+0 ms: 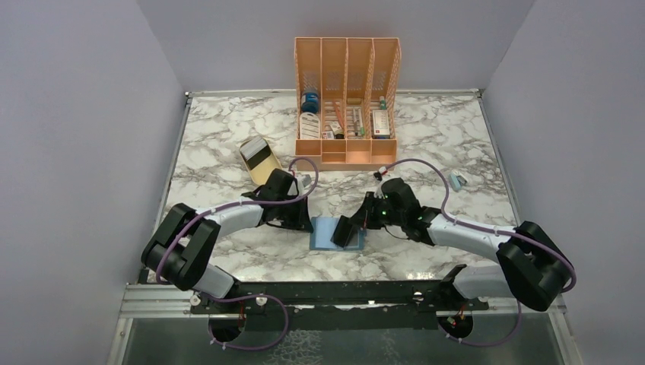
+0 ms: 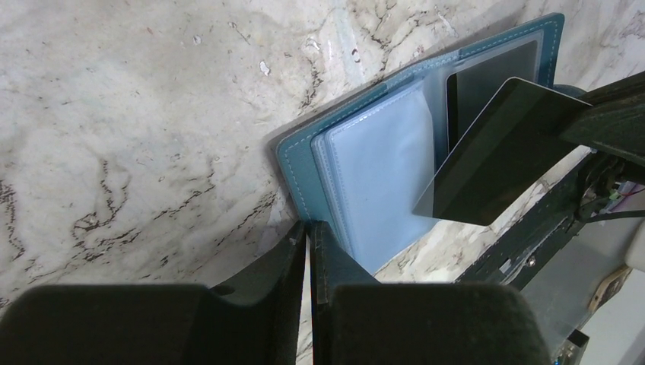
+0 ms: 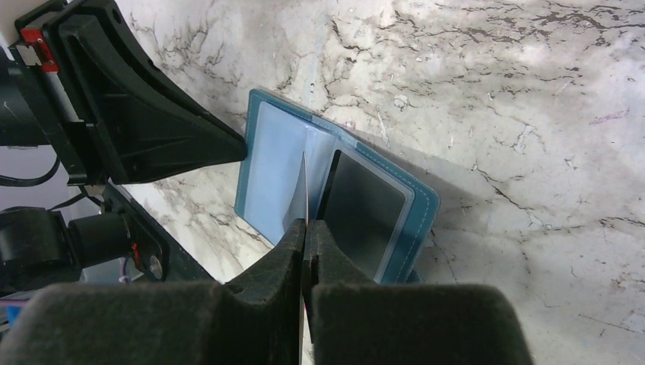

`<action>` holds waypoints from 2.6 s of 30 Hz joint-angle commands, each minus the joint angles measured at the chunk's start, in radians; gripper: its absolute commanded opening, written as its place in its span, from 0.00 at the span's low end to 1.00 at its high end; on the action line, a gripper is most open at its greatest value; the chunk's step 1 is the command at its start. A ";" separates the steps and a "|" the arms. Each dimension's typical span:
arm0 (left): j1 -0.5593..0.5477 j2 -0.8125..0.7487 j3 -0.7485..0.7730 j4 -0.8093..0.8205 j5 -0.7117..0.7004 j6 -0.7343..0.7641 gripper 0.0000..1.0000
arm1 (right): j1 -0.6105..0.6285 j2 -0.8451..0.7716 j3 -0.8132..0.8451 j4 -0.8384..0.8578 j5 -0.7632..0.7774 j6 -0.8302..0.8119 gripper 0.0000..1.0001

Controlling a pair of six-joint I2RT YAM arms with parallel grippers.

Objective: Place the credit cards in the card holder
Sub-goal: Insert the credit card into the card holder.

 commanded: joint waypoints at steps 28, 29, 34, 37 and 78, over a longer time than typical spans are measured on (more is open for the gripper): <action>-0.015 0.041 0.007 0.046 0.005 -0.014 0.08 | -0.006 0.196 0.089 -0.070 -0.060 -0.135 0.01; -0.015 0.040 0.008 0.046 0.006 -0.015 0.08 | -0.006 0.200 0.093 -0.071 -0.059 -0.136 0.01; -0.016 0.037 0.006 0.051 0.017 -0.025 0.08 | -0.006 0.232 0.112 -0.070 -0.058 -0.138 0.01; -0.020 0.029 -0.005 0.064 0.021 -0.041 0.08 | -0.006 0.248 0.121 -0.062 -0.065 -0.140 0.01; -0.045 -0.016 -0.088 0.240 0.046 -0.251 0.06 | 0.014 0.163 0.095 -0.140 -0.104 0.039 0.56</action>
